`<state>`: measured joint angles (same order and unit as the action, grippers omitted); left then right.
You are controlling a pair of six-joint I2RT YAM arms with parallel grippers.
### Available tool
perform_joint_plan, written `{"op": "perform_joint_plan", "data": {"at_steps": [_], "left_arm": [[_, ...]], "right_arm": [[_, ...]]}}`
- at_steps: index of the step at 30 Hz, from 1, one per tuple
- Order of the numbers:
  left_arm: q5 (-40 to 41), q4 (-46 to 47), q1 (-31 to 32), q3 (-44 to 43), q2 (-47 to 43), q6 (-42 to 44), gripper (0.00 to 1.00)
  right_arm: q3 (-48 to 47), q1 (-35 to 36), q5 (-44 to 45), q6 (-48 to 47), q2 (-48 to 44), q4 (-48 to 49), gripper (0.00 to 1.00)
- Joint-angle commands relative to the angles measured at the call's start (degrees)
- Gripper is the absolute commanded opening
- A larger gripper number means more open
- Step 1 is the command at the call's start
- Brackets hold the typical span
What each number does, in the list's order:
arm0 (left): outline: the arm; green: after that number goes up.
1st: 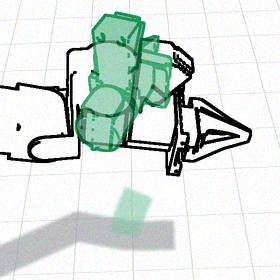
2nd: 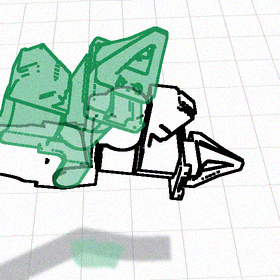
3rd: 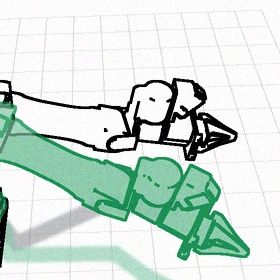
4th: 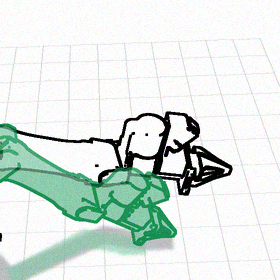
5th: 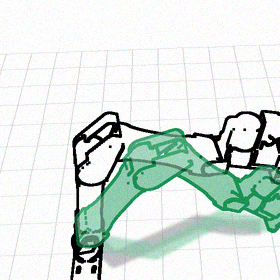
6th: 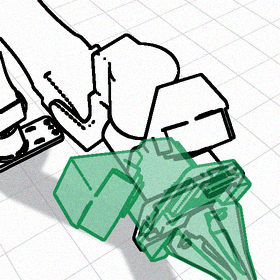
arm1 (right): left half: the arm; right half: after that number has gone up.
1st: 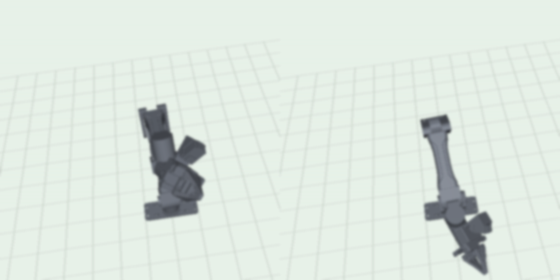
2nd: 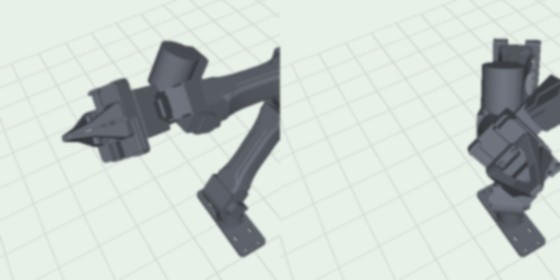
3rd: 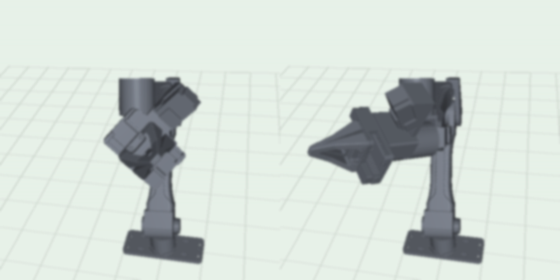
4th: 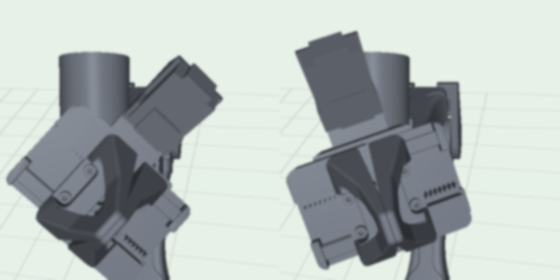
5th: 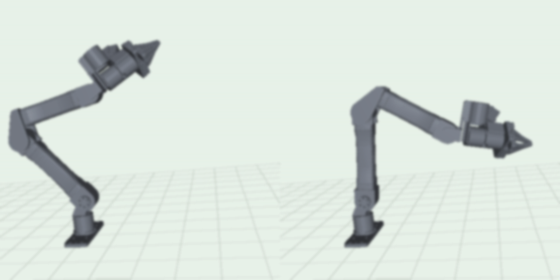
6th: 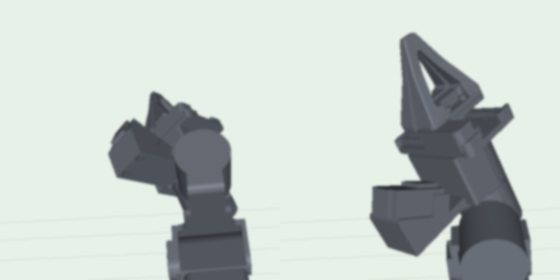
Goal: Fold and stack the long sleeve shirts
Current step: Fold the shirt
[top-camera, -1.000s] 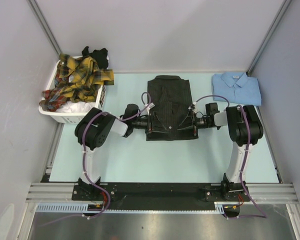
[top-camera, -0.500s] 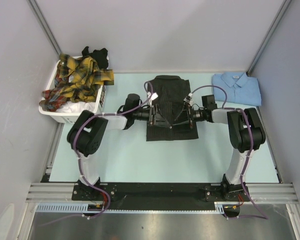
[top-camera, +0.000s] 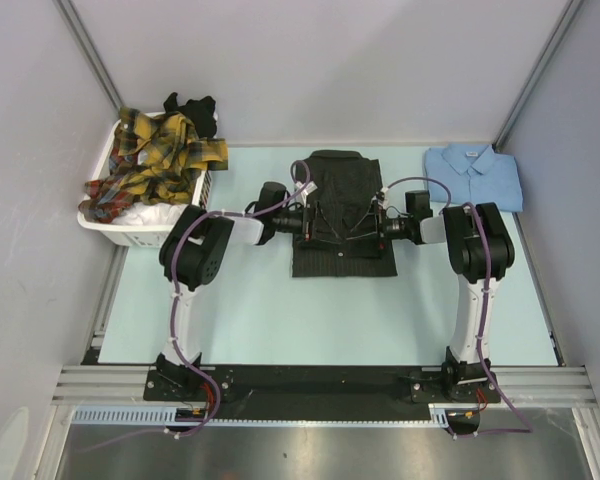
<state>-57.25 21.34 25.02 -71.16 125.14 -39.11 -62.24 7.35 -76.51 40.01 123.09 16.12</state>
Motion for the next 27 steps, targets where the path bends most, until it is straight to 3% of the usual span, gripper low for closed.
{"op": "perform_joint_plan", "data": {"at_steps": [1,6,8,12,18,23,27], "left_arm": [[0.5,-3.0,-1.4,1.0,-8.0,5.4,0.91],[2.7,-4.6,-2.1,-2.1,-8.3,6.6,0.88],[4.2,-6.3,-2.3,-3.4,-5.6,6.4,0.86],[6.4,-6.9,-3.1,-7.5,-0.6,4.6,0.86],[6.4,-8.7,-4.5,-9.4,4.1,4.7,0.88],[6.9,-17.4,-4.9,-13.4,4.9,12.7,0.88],[5.7,-18.2,-5.9,-12.5,-0.4,17.4,0.87]], "right_arm": [[-2.0,-1.0,3.3,-5.7,-4.0,-6.5,1.0],[-5.2,-0.8,3.1,3.7,-5.1,5.1,1.0],[-6.4,-0.2,3.8,7.0,-2.3,6.8,1.0],[-7.5,-0.4,5.3,17.5,3.7,20.8,0.98],[-9.9,-3.0,9.9,11.4,9.7,13.6,0.97],[-10.1,-5.0,13.1,1.8,8.7,1.6,0.93],[-9.4,-5.9,12.3,-1.7,4.5,-3.7,0.82]]}}
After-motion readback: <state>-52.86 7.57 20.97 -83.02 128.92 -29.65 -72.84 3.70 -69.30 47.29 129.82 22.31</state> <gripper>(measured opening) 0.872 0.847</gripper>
